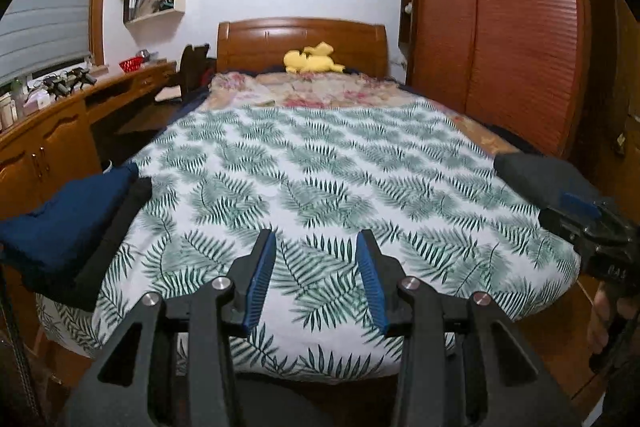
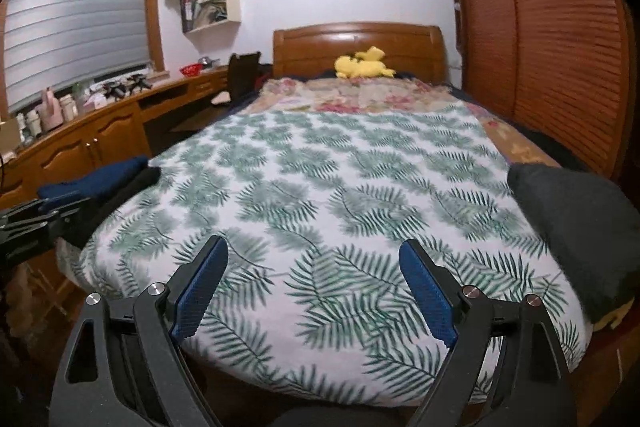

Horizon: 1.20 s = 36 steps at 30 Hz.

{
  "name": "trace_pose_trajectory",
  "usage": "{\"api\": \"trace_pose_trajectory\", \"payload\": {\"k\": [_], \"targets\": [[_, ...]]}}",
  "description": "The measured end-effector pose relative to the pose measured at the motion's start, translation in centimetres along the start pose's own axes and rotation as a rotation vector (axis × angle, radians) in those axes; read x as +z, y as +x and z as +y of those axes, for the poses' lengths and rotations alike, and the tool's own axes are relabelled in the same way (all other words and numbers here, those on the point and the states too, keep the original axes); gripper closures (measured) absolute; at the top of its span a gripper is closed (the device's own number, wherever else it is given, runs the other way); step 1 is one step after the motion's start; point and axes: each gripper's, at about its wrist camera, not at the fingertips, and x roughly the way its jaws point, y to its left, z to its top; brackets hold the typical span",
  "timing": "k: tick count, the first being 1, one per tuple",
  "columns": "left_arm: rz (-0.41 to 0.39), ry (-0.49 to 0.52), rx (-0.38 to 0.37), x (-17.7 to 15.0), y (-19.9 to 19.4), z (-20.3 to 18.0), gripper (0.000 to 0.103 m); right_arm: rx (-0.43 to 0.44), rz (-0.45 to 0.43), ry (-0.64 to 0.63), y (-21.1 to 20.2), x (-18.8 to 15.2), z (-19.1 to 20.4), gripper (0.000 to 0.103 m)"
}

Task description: Fold large clothes

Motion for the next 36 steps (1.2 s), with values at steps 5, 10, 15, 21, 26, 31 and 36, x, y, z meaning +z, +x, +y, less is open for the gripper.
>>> {"api": "trace_pose_trajectory", "payload": {"k": [5, 10, 15, 21, 26, 31, 36], "targets": [[-0.059, 0.007, -0.009, 1.7, -2.1, -0.3, 0.063, 0.001, -0.071, -0.005, -2.3, 1.7, 1.6, 0.014], [-0.097, 0.008, -0.006, 2.7, -3.9, -0.6, 0.062, -0.013, -0.145, -0.007, -5.5, 3.0, 2.2, 0.014], [-0.124, 0.014, 0.004, 2.9, -5.2, -0.7, 0.062, -0.016, -0.192, 0.002, -6.9, 3.2, 1.9, 0.014], [-0.125, 0.009, 0.003, 2.7, -5.4, -0.5, 0.062, -0.035, -0.195, 0.009, -6.7, 3.1, 1.5, 0.014], [-0.121, 0.003, 0.001, 2.6, -5.0, -0.3, 0.062, -0.038, -0.193, 0.007, -6.6, 2.8, 1.6, 0.014], [-0.122, 0.003, -0.001, 2.6, -5.0, -0.3, 0.062, -0.036, -0.189, 0.005, -6.5, 2.8, 1.6, 0.014], [-0.121, 0.003, 0.0, 2.6, -5.0, -0.3, 0.062, -0.036, -0.189, 0.007, -6.5, 2.8, 1.7, 0.014]]}}
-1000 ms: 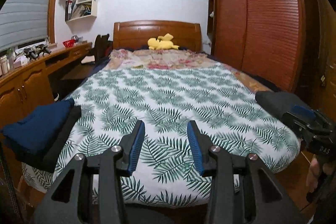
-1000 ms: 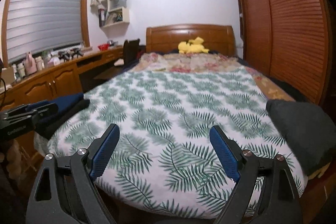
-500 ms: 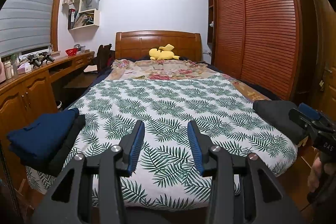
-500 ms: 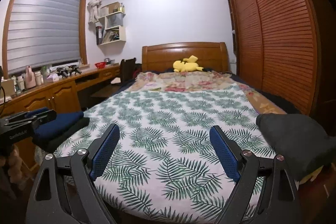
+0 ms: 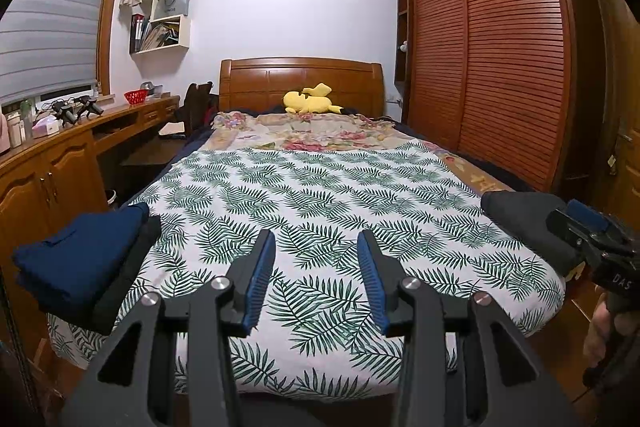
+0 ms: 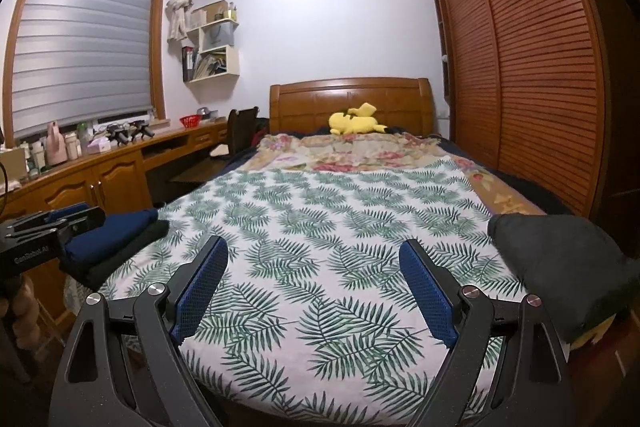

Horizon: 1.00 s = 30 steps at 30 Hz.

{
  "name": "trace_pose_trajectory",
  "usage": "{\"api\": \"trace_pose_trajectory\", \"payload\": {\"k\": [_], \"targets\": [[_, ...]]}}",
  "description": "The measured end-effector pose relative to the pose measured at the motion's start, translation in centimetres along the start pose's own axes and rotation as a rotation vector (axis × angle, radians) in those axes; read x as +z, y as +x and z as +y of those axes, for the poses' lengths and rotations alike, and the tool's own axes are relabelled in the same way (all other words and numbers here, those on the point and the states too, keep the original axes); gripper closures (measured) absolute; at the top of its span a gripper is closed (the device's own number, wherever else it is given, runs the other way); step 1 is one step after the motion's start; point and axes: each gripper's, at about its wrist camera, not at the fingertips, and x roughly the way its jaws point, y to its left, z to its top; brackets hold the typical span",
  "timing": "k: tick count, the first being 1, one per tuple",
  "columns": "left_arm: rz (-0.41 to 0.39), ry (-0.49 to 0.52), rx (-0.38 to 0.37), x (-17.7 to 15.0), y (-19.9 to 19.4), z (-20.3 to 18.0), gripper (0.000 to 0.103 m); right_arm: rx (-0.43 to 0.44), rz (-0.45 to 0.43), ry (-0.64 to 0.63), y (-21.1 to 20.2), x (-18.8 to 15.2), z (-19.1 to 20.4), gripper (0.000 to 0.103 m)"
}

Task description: Fold large clothes

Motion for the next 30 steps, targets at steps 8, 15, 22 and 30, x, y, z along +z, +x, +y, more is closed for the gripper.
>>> {"api": "trace_pose_trajectory", "payload": {"k": [8, 15, 22, 30], "targets": [[0.0, 0.001, -0.002, -0.22, 0.16, -0.12, 0.062, 0.0, 0.0, -0.001, -0.01, 0.07, -0.05, 0.014], [-0.001, 0.004, -0.003, -0.44, 0.17, -0.4, 0.062, 0.001, 0.003, -0.002, 0.03, -0.24, 0.0, 0.014], [-0.002, 0.005, -0.002, -0.43, 0.16, -0.4, 0.061, 0.0, 0.004, -0.002, 0.03, -0.29, 0.04, 0.014], [-0.014, 0.009, -0.005, -0.53, -0.13, -0.61, 0.061, 0.002, 0.004, -0.002, 0.02, -0.25, -0.02, 0.014]]}}
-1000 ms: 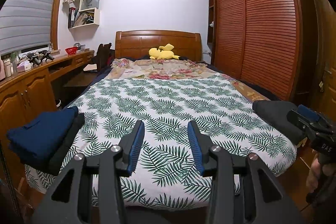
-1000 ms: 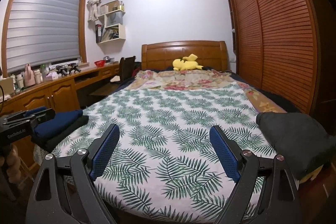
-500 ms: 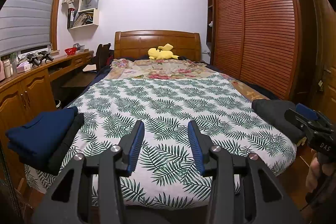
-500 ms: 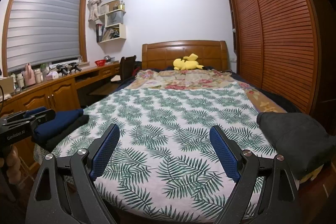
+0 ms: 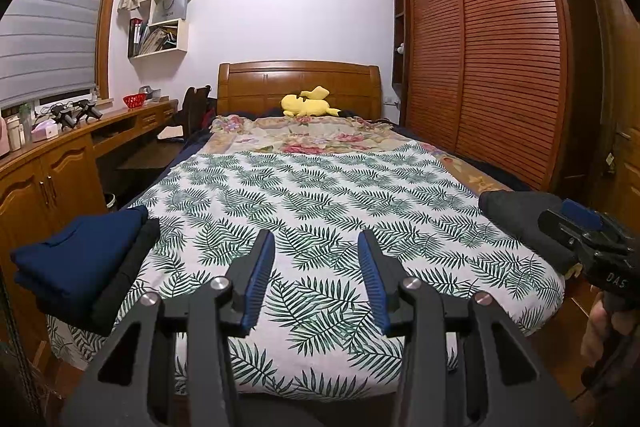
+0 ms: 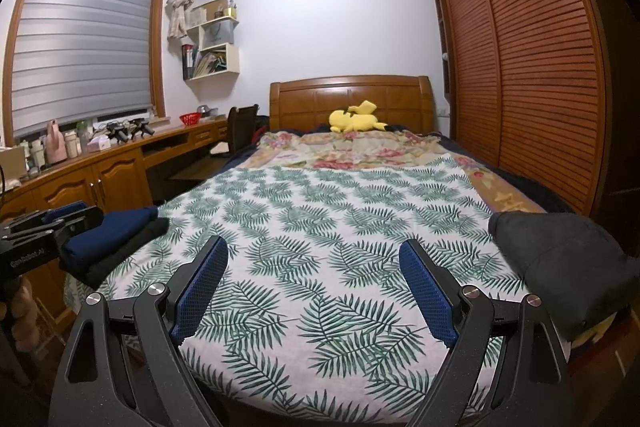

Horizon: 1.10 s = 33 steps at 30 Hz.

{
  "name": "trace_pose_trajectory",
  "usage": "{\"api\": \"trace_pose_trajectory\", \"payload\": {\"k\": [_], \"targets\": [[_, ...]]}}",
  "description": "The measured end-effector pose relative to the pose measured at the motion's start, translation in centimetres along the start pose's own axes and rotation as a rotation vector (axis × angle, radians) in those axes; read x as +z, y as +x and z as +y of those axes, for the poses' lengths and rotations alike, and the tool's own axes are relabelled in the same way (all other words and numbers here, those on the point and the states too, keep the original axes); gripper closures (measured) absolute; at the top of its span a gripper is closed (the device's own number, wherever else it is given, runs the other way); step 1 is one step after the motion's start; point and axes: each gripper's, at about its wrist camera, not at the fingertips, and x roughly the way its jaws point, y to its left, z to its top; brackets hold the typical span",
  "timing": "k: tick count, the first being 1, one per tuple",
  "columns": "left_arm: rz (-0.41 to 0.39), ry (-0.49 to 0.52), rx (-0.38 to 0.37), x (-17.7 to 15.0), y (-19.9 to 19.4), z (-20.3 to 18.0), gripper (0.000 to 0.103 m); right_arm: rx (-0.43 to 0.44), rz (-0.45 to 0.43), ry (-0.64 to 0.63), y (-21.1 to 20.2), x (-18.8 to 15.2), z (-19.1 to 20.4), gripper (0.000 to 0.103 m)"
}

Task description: Fold large clothes

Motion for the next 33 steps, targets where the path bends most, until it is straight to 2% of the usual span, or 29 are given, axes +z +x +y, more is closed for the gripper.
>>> {"api": "trace_pose_trajectory", "payload": {"k": [33], "targets": [[-0.001, -0.006, 0.007, -0.16, -0.24, 0.15, 0.061, 0.002, 0.005, 0.001, 0.15, -0.37, -0.07, 0.014]]}}
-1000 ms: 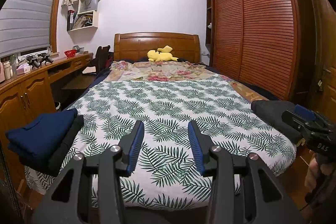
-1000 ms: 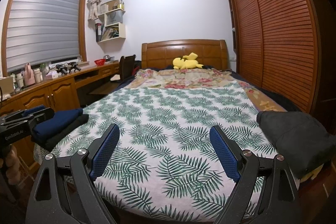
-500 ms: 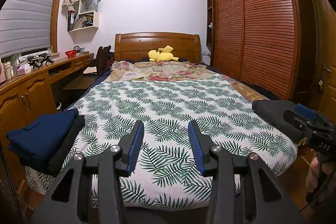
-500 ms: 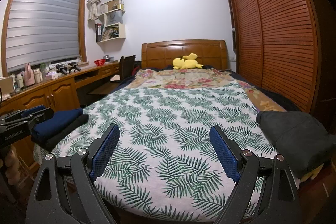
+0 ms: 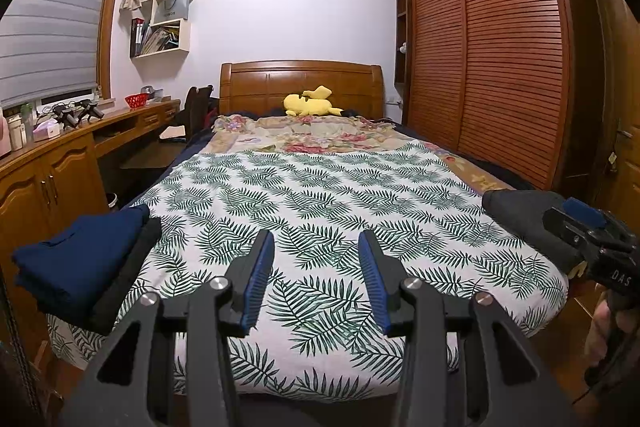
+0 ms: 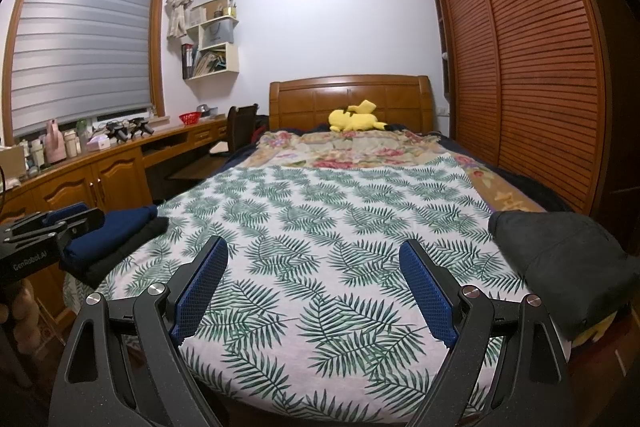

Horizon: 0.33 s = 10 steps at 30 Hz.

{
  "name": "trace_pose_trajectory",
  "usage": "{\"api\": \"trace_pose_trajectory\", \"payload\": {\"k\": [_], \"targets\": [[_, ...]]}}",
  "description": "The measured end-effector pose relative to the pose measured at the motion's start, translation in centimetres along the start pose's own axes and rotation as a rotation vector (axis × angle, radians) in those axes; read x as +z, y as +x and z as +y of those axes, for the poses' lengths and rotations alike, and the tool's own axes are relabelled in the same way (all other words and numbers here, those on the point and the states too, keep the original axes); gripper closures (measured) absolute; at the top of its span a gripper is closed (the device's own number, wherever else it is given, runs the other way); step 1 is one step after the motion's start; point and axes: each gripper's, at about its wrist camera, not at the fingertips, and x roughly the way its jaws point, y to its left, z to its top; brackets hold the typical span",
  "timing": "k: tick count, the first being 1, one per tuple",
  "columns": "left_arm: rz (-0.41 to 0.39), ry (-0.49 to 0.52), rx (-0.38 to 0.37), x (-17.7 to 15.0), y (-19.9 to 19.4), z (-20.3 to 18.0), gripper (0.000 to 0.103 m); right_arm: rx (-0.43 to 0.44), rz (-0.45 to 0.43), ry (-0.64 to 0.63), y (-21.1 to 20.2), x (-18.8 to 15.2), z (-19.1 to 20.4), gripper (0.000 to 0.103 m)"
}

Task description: Fold large clothes

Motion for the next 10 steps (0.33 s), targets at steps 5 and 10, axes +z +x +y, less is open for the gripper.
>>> {"api": "trace_pose_trajectory", "payload": {"k": [5, 10], "targets": [[0.003, 0.001, -0.002, -0.12, 0.17, 0.07, 0.061, -0.004, 0.002, -0.001, -0.07, -0.26, 0.11, 0.014], [0.002, 0.002, -0.003, -0.09, 0.1, 0.07, 0.061, -0.002, 0.002, -0.001, -0.16, -0.39, 0.19, 0.014]]}}
